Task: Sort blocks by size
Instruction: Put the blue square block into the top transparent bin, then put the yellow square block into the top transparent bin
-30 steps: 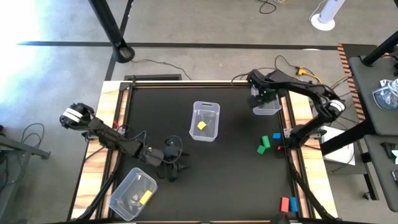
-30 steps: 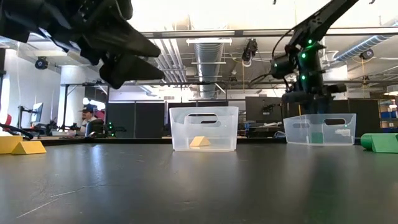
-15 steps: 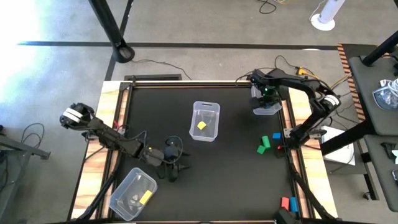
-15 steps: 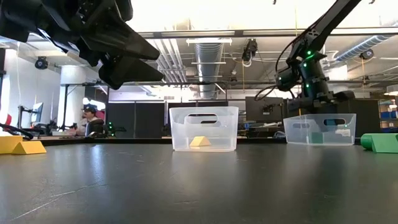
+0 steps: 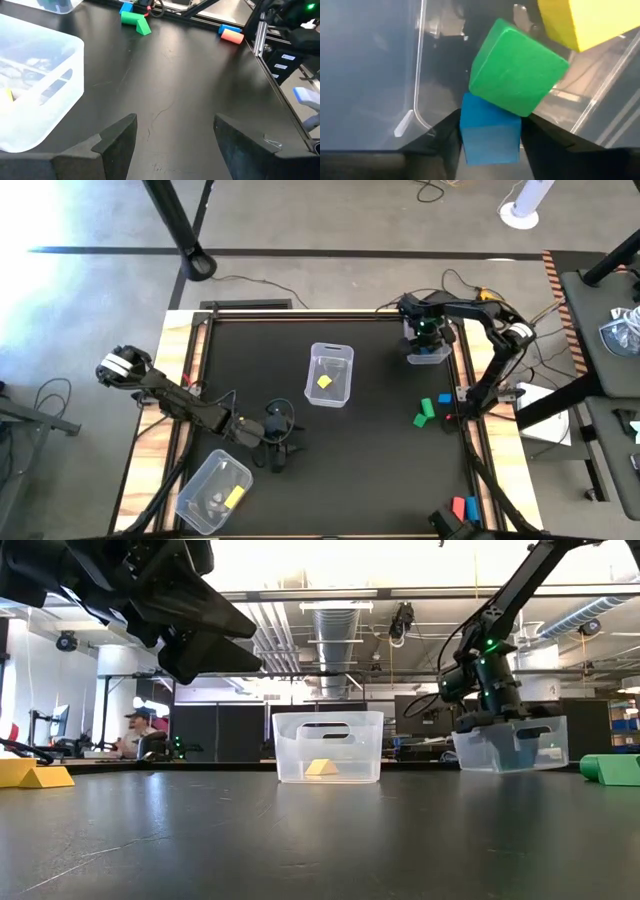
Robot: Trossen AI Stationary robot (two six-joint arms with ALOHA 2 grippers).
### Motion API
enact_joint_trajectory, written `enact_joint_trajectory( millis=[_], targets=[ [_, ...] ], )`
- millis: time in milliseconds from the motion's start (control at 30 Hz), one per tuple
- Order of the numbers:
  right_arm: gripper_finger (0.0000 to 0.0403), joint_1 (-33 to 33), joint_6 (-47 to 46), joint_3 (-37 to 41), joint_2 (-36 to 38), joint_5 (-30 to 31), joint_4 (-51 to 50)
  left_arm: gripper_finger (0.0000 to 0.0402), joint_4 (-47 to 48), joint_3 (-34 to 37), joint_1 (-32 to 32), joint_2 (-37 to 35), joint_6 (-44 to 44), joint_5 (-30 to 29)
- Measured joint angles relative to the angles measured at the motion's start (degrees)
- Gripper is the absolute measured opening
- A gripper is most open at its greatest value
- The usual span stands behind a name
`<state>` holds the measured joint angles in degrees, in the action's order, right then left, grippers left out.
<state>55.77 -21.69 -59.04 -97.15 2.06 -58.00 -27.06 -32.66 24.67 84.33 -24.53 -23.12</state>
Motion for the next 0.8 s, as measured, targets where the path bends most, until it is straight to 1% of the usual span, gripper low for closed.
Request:
enact_joint_trajectory(
  millis=[133,233,367,467,567,633,733,800],
  targets=[
    [0.022,0.0,2.0,0.2,2.6,2.9,0.1,0.0249,-0.9,-0.2,0.0,0.0,0.1,-1.6],
    [0.0244,0.0,3.2,-0.6,6.8,5.1,0.0,0.0249,-2.1,-0.3,0.0,0.0,1.5,-1.9],
    [0.0262,-0.9,4.2,-1.2,13.8,6.1,-0.6,0.0249,-6.1,-0.3,0.0,0.0,7.2,-2.4],
    [0.0268,-2.8,5.1,-1.7,20.6,6.1,0.7,0.0249,-10.0,-0.3,0.0,0.0,12.2,-2.4],
    [0.0267,-6.1,4.2,-1.0,28.0,6.3,3.4,0.0249,-13.9,-0.3,0.0,0.0,14.9,-2.4],
    [0.0262,-9.5,2.5,0.3,33.4,8.1,7.2,0.0249,-15.7,-0.4,0.0,0.0,15.1,-2.4],
    [0.0252,-15.6,2.0,3.3,40.7,10.0,14.9,0.0249,-15.0,-1.8,0.0,0.0,19.0,-2.6],
    [0.0245,-20.0,1.4,5.9,45.2,10.0,20.1,0.0249,-13.1,-3.6,0.0,0.0,20.5,-5.0]
  ],
)
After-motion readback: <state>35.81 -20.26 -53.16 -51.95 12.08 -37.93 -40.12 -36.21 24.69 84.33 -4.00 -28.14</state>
